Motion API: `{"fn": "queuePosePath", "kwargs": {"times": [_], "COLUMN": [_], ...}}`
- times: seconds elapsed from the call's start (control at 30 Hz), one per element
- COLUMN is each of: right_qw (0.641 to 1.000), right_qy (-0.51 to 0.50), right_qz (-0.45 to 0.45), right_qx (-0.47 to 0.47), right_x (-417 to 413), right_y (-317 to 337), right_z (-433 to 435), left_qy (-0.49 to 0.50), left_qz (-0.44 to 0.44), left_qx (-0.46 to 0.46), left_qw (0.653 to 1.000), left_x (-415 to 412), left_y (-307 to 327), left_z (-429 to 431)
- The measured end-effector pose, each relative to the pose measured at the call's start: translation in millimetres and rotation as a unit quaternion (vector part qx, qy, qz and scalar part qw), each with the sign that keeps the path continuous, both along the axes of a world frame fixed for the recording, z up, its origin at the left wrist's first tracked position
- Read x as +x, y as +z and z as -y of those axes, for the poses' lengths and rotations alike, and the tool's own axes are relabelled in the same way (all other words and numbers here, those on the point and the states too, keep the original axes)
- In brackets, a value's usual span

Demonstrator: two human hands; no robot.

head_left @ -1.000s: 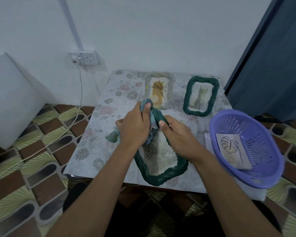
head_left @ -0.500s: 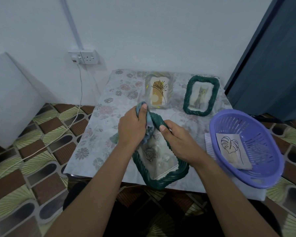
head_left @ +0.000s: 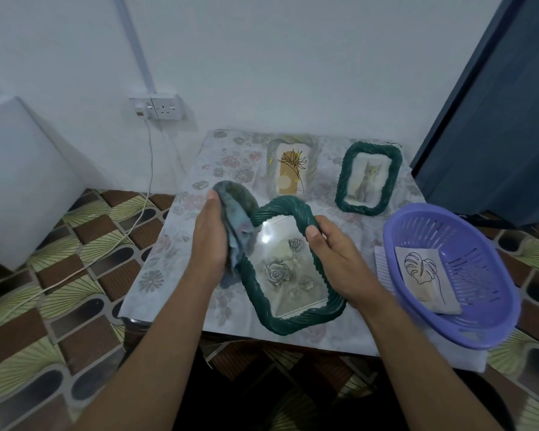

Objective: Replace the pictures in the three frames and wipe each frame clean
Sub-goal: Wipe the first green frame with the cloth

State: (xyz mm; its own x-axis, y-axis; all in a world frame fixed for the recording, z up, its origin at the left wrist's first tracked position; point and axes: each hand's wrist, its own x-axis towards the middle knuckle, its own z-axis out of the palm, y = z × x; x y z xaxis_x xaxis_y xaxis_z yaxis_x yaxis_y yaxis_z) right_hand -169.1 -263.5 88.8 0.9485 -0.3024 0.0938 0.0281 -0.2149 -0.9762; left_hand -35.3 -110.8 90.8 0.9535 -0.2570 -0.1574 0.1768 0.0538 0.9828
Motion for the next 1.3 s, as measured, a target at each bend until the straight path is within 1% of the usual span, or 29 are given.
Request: {"fn": "queuePosePath", "kwargs": {"times": [0.07,0.1,0.13,0.2,0.23,0.27,0.33,0.4,0.47,0.5,0.53,0.6,0.63,0.7,0.77,0.9,1.03,1.1,1.17,1.23,1.3], "right_qw": [1.0,1.0,1.0,1.0,1.0,0.999,0.996,0.997,0.998,0.998,0.997,0.995,0.994,0.99,0.981,0.957,0.948,0.953,0.964,0.975,0.981], "right_qy": [-0.004,-0.007,-0.009,-0.008,-0.008,-0.011,-0.012,-0.015,-0.028,-0.04,-0.055,-0.077,-0.081,-0.104,-0.159,-0.252,-0.279,-0.267,-0.237,-0.207,-0.181], "right_qz": [0.008,0.011,0.01,0.01,0.015,0.017,0.02,0.02,0.022,0.026,0.031,0.036,0.041,0.054,0.058,0.039,0.019,0.009,0.005,0.007,0.007], "right_qx": [-0.001,-0.001,-0.002,0.001,0.012,0.032,0.082,0.078,0.047,0.039,0.04,0.052,0.058,0.077,0.091,0.139,0.15,0.144,0.118,0.084,0.068], "right_x": [-1.1,-0.7,0.7,5.3,8.4,11.4,14.5,13.8,11.8,10.9,9.4,6.6,5.0,2.9,3.9,6.7,5.8,5.6,6.2,6.6,7.4], "right_y": [0.8,0.6,-0.5,-0.4,-0.1,-0.9,-0.2,2.5,3.1,2.7,2.0,0.5,-0.3,-0.6,-0.9,-6.1,-17.6,-16.3,-11.2,-5.9,-1.5], "right_z": [-0.2,-0.6,-1.5,-6.8,-9.8,-11.5,-12.6,-12.1,-10.2,-8.9,-7.9,-6.0,-5.7,-6.9,-6.2,5.1,14.7,16.4,16.0,14.3,10.2], "left_qy": [-0.047,-0.071,-0.091,-0.121,-0.131,-0.139,-0.139,-0.132,-0.121,-0.117,-0.119,-0.132,-0.14,-0.155,-0.186,-0.272,-0.302,-0.303,-0.284,-0.253,-0.221], "left_qz": [0.129,0.202,0.273,0.394,0.436,0.459,0.49,0.507,0.502,0.482,0.453,0.409,0.401,0.388,0.364,0.323,0.311,0.31,0.335,0.371,0.389], "left_qx": [0.077,0.12,0.176,0.304,0.354,0.381,0.393,0.398,0.408,0.41,0.4,0.344,0.307,0.246,0.219,0.183,0.161,0.167,0.191,0.237,0.28], "left_qw": [0.988,0.97,0.942,0.859,0.817,0.79,0.766,0.753,0.753,0.766,0.788,0.835,0.852,0.875,0.886,0.888,0.886,0.885,0.878,0.862,0.85], "left_x": [-10.4,-16.8,-21.7,-31.1,-34.6,-39.0,-48.1,-46.7,-35.3,-27.6,-21.6,-15.4,-15.9,-24.5,-40.6,-67.8,-82.5,-84.8,-82.8,-75.2,-61.6], "left_y": [7.2,10.5,12.6,13.8,12.2,9.4,10.6,10.6,9.3,6.9,2.9,-9.4,-15.6,-24.2,-29.0,-40.5,-51.1,-53.6,-55.4,-56.6,-53.3], "left_z": [-1.1,-0.2,3.6,14.1,19.4,24.1,30.3,29.6,24.4,21.4,18.4,12.6,10.4,9.7,10.6,7.8,2.2,-0.2,-0.1,4.8,13.2]}}
